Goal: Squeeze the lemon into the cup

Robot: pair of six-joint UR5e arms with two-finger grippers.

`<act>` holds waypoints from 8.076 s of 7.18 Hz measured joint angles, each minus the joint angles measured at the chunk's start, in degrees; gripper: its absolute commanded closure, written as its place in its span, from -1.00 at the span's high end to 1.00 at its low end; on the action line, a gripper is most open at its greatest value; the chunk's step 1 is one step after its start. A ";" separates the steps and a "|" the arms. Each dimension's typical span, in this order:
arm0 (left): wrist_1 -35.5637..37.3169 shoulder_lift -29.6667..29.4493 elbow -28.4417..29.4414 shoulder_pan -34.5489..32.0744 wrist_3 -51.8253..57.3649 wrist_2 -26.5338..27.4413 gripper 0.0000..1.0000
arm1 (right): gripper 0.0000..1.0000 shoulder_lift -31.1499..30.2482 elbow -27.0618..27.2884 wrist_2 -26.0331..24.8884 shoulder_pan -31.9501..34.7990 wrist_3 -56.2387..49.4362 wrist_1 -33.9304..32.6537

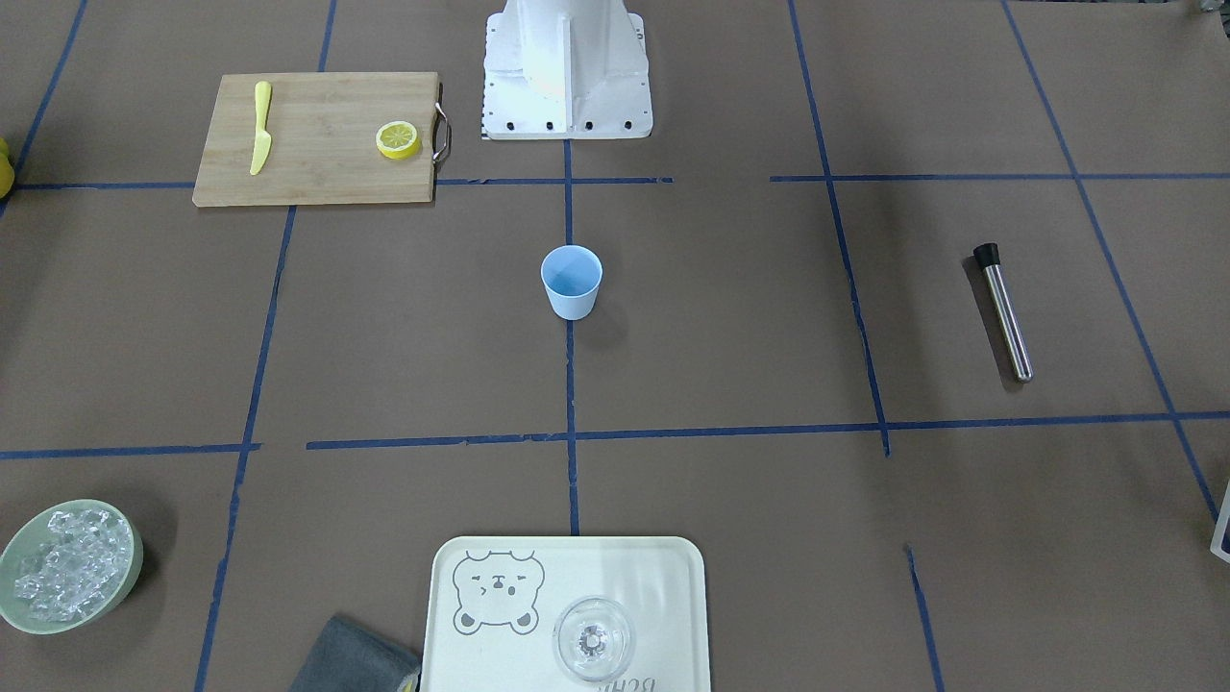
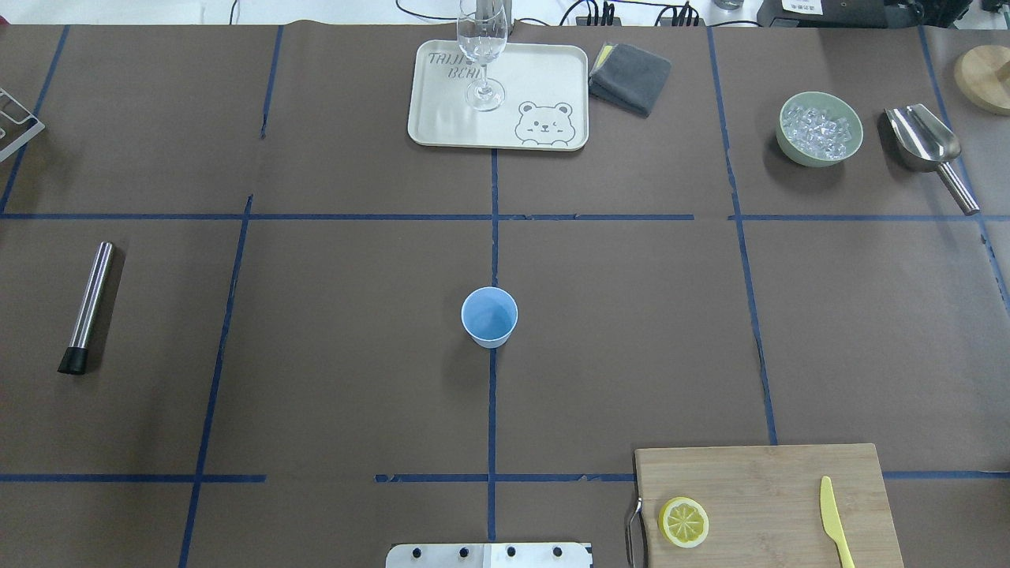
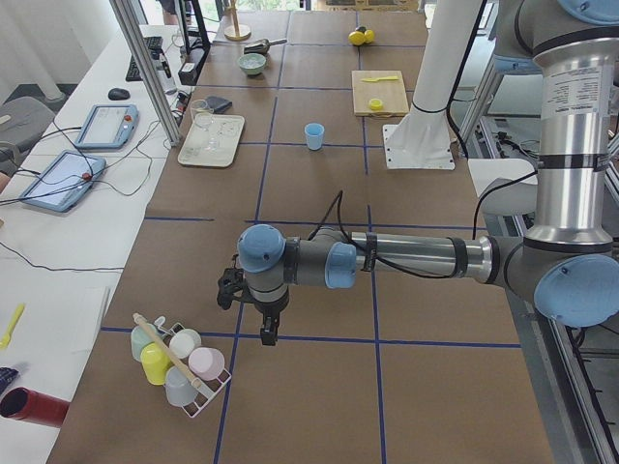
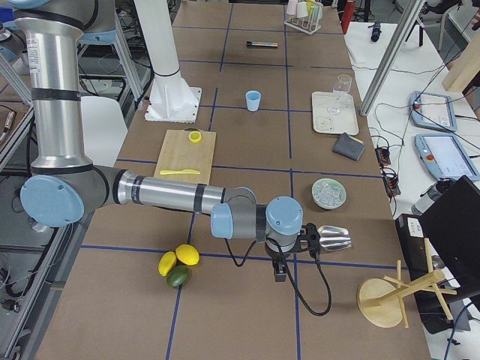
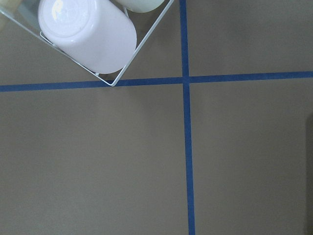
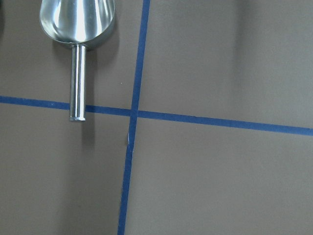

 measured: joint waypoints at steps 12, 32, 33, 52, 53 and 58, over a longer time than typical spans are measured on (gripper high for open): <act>-7.32 -0.38 -3.41 0.57 -0.24 0.11 1.00 | 1.00 -3.11 41.13 -20.91 -49.10 71.29 1.75; -13.96 -0.60 -3.03 2.45 -3.68 0.00 1.00 | 1.00 -4.29 41.06 -61.61 -97.50 103.91 4.50; -13.96 -0.59 -3.04 2.46 -3.70 0.00 1.00 | 1.00 -3.93 40.82 -61.59 -97.16 103.63 4.48; -13.87 -0.61 -3.53 2.37 -3.77 -0.09 1.00 | -0.19 -3.21 44.20 -59.45 -93.84 103.49 4.14; -13.87 -0.64 -3.56 2.37 -3.77 -0.09 1.00 | -0.07 -3.37 44.99 -59.38 -93.71 103.49 3.96; -13.87 -0.70 -3.65 2.37 -3.77 -0.09 1.00 | 0.02 -3.42 48.69 -57.00 -90.99 103.49 3.76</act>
